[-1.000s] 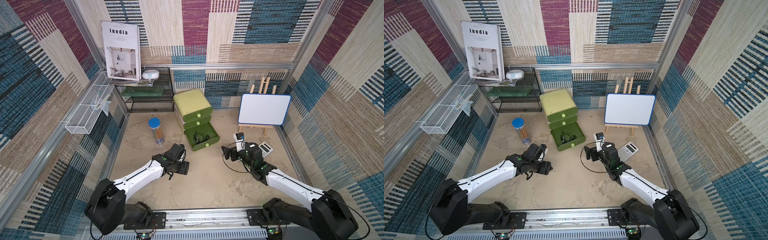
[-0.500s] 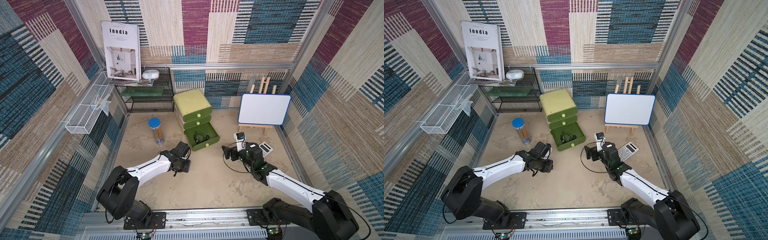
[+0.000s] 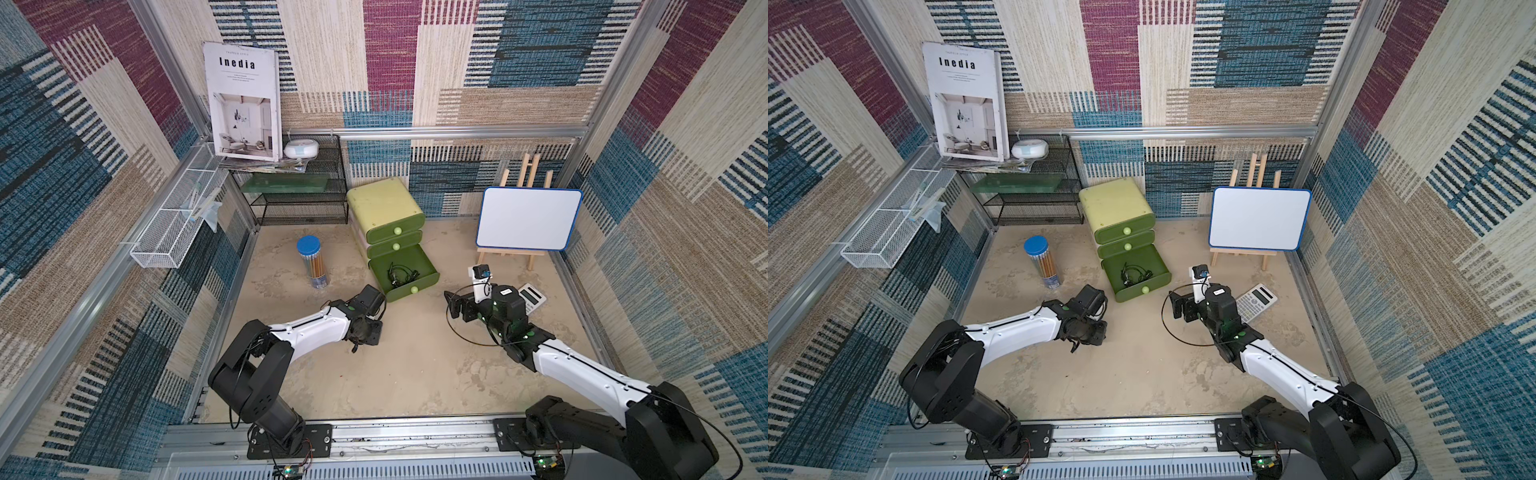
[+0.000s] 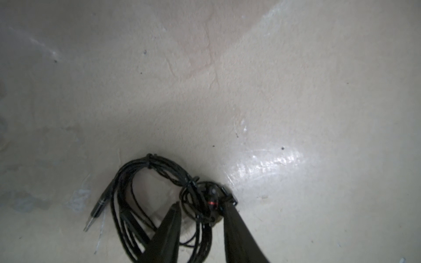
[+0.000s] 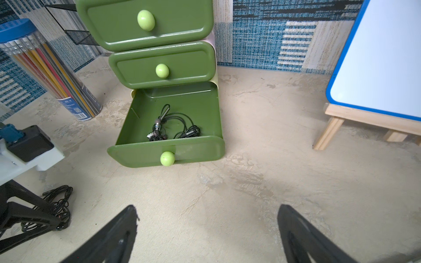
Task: Place the wired earphones into the drawer by color
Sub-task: Pick up the wired earphones from the center of the board.
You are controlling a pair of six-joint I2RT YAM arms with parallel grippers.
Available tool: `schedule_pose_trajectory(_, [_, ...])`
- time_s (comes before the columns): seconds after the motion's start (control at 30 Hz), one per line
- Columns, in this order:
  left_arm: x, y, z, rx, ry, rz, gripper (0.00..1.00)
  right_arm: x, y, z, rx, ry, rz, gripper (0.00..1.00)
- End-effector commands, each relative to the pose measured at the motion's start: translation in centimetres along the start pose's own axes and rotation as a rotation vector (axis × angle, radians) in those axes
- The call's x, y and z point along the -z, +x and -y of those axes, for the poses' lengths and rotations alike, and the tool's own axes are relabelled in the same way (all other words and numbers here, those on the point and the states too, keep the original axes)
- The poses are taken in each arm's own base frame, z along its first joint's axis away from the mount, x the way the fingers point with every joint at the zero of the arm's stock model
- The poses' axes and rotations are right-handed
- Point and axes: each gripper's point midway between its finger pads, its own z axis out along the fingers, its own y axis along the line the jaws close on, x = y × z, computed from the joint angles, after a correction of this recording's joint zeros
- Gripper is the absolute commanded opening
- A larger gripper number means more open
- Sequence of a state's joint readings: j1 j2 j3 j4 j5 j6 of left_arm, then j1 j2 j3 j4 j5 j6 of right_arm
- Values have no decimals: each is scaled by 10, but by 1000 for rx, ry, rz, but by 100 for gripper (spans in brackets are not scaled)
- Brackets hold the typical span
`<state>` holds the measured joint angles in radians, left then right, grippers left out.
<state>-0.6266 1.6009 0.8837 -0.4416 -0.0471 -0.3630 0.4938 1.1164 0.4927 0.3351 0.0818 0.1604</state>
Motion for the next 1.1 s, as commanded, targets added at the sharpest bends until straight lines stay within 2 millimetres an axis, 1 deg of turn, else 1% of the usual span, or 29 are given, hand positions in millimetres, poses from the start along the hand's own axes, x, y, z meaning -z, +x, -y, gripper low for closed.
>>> schedule_pose_trajectory(0.0, [-1, -4, 0, 2, -6, 11, 28, 1, -5, 1, 7, 6, 21, 99])
schedule_pose_trajectory(0.1, [0, -3, 1, 0, -6, 12, 22, 1, -5, 1, 7, 7, 22, 99])
schedule_pose_trajectory(0.37, [3, -2, 1, -2, -8, 12, 11, 1, -5, 1, 6, 6, 23, 99])
schedule_pose_trajectory(0.57, [7, -2, 3, -8, -4, 18, 0, 1, -5, 0, 6, 5, 23, 99])
schedule_pose_trajectory(0.87, [21, -8, 4, -12, 0, 47, 0, 1, -6, 1, 6, 6, 24, 99])
schedule_pose_trajectory(1.07, [38, -21, 9, -16, 19, 95, 0, 3, -7, 2, 7, 10, 29, 99])
